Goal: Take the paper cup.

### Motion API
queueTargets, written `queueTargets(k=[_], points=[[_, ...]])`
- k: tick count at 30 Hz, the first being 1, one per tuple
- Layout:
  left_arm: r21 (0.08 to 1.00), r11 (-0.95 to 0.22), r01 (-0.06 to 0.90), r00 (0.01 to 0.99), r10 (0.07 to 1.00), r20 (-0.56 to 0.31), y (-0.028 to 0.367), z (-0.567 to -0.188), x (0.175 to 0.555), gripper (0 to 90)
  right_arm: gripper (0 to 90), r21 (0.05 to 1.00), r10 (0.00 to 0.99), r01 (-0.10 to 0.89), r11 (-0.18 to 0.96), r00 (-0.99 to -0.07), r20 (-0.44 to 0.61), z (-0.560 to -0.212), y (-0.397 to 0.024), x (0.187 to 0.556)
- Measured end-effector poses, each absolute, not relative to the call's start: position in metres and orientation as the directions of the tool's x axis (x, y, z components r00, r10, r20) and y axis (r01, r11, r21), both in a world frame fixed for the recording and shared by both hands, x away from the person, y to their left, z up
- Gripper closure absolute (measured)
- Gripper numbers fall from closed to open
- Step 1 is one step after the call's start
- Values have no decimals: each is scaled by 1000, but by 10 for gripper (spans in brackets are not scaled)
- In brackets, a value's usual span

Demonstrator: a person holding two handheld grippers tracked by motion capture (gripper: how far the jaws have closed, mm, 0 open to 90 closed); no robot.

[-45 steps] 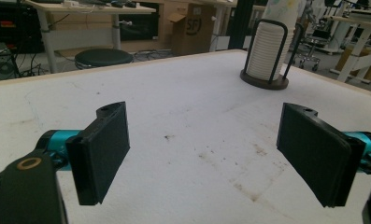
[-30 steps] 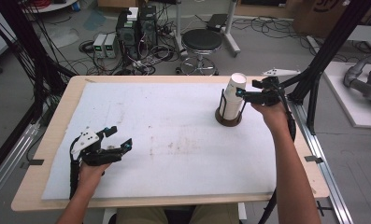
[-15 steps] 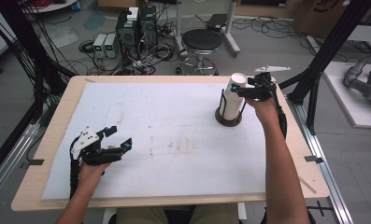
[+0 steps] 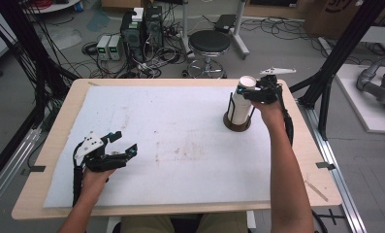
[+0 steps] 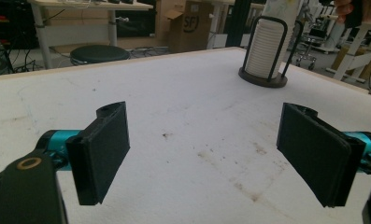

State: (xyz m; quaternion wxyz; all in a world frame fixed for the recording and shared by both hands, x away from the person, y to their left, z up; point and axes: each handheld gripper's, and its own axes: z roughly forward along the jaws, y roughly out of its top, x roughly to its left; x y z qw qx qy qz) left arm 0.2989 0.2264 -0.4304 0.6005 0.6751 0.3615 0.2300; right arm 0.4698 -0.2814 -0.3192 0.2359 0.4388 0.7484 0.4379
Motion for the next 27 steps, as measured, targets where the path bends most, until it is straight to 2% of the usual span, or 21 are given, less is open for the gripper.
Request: queueTargets(k=[12, 27], points=[[977, -18, 212, 633, 764, -123, 226, -431, 299, 171, 328, 876, 858, 425, 227, -513, 26, -312, -283, 468], [976, -8, 219, 646, 751, -139, 226, -431, 298, 171, 346, 921, 865, 343, 187, -502, 11, -264, -290, 453]])
